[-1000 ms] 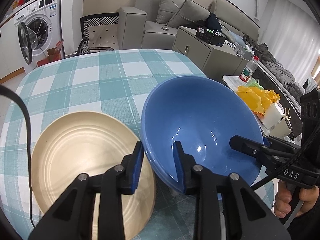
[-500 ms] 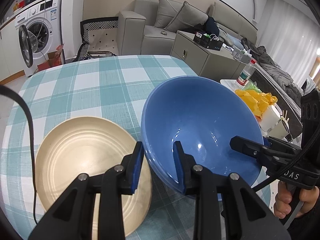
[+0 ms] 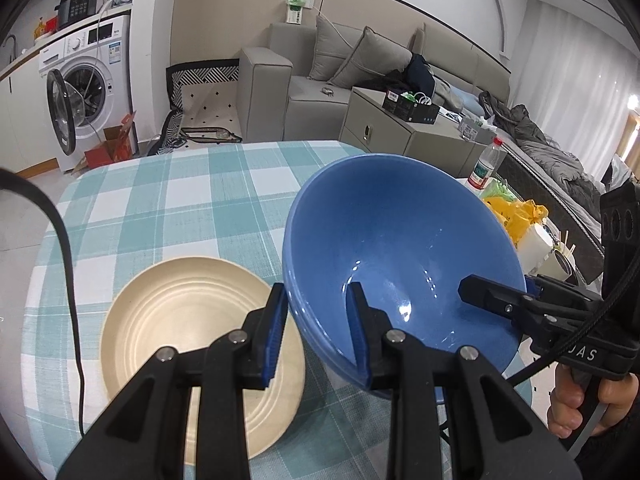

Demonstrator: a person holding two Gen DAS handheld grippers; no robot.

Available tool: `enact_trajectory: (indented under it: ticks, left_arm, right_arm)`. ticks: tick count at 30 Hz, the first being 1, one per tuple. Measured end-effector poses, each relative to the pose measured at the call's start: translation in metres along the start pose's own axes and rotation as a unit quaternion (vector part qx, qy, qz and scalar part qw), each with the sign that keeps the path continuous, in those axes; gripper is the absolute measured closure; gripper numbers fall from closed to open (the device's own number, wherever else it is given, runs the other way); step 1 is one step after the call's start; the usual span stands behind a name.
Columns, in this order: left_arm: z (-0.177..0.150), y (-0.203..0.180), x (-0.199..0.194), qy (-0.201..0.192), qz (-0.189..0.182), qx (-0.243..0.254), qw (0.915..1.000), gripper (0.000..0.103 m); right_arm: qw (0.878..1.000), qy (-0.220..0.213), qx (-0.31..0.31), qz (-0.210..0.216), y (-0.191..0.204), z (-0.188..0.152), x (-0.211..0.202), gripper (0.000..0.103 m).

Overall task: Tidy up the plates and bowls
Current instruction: 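Lift the blue bowl stack and carry it over the cream plate stack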

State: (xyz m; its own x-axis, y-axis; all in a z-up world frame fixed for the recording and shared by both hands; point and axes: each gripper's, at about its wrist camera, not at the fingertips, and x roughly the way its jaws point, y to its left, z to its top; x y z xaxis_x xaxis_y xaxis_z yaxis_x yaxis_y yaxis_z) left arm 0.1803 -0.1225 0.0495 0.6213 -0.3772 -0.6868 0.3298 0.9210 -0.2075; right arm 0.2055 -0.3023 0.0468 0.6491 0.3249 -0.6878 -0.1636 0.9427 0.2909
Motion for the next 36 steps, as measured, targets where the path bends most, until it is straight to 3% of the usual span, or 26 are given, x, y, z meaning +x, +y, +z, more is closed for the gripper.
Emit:
enact_trajectory:
  ticks: [17,36]
  left_arm:
    - [-0.010,0.034,-0.056,-0.041,0.039,-0.025,0.9981,0.075]
    - [-0.049,0.094,-0.099,-0.052,0.097,-0.082,0.9906,0.075]
  right_arm:
    - [0.998,-0.013,-0.049,0.037,0.064,0.004,-0.013,0.056]
    - [0.991,0.014,-0.105,0.084,0.145,-0.006,0.015,0.056]
